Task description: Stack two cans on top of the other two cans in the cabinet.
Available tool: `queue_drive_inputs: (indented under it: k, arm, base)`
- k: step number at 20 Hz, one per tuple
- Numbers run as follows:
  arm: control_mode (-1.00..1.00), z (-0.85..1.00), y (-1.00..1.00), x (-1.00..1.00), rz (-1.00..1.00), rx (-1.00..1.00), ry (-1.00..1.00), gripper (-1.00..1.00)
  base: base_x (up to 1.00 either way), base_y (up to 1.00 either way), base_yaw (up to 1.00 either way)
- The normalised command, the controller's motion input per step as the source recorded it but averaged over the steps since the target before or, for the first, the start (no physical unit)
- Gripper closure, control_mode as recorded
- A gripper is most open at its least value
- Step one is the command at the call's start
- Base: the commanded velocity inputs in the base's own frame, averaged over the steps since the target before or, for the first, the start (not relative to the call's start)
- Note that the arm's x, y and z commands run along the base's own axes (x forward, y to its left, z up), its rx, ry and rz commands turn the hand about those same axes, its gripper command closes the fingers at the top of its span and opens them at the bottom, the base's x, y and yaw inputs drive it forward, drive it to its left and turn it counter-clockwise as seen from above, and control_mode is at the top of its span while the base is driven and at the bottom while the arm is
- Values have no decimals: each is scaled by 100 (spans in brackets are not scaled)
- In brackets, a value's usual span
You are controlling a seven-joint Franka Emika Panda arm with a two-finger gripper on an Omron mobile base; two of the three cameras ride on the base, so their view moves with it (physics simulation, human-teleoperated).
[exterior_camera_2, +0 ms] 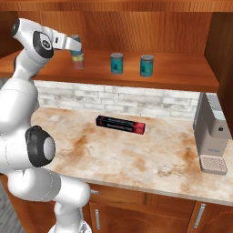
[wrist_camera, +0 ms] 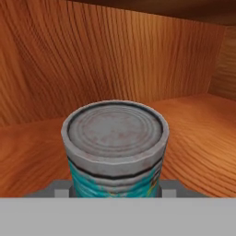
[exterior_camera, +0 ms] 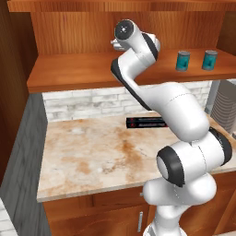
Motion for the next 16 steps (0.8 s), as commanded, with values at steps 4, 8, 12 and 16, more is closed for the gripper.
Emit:
queue_drive_inputs:
  k: [4, 8, 12, 16]
  arm:
    - [-100, -9, 0, 0, 0, 0, 0, 100]
    - [-100, -9, -2, 0, 0, 0, 0, 100]
    - [-100, -10, -3, 1, 0, 0, 0, -100]
    - [-100, -6, -3, 3, 0, 0, 0, -100]
  base:
    - [0, 0, 0]
    - [0, 0, 0]
    - [0, 0, 0]
    - [0, 0, 0]
